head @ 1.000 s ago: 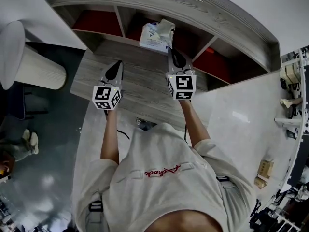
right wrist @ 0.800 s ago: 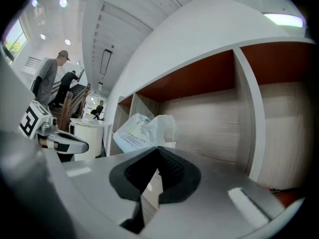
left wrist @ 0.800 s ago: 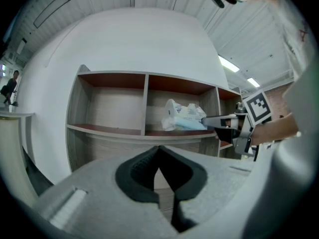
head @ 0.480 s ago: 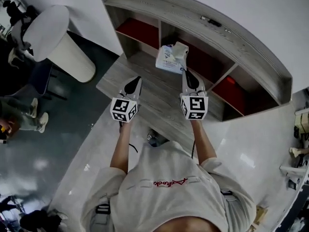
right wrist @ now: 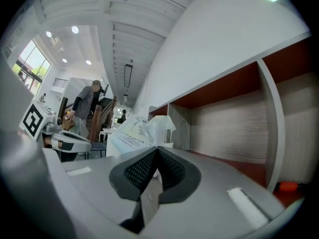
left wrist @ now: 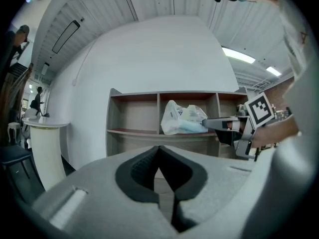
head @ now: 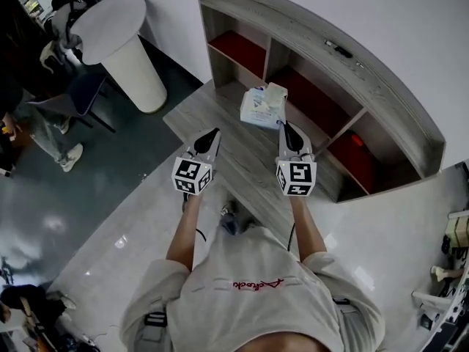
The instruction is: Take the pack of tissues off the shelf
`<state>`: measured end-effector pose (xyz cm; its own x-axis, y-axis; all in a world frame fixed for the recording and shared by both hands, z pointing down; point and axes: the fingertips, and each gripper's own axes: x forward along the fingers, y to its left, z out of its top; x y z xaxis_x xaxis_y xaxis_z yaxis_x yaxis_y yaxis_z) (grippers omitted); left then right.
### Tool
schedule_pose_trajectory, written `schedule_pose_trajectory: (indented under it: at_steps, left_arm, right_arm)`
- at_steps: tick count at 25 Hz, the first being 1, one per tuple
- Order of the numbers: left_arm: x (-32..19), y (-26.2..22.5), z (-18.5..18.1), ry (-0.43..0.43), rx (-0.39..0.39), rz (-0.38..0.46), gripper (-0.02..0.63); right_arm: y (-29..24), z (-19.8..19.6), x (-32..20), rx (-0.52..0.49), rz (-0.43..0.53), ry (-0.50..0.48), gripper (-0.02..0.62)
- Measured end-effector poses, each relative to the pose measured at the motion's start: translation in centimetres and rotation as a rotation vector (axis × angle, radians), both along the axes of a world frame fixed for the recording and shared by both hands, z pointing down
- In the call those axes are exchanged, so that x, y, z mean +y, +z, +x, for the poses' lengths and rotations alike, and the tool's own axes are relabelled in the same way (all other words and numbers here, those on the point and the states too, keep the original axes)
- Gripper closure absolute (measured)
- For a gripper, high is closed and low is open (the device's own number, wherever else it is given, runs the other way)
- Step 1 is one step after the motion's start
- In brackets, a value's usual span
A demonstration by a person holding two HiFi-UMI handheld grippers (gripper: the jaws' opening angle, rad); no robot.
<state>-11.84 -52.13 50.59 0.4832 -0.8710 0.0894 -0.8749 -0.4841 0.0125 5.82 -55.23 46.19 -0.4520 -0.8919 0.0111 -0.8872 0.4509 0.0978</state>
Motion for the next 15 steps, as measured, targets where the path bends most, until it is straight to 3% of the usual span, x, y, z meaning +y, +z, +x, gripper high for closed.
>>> schedule_pose_trajectory:
  at_steps: [15]
  left_arm:
    - [4.4,-0.2,2.0,0.008,-0.005,0.007,0.607]
  right_arm:
    - [0.9,1.5,5.1,-0.013,-0.001,-0.019,0.586]
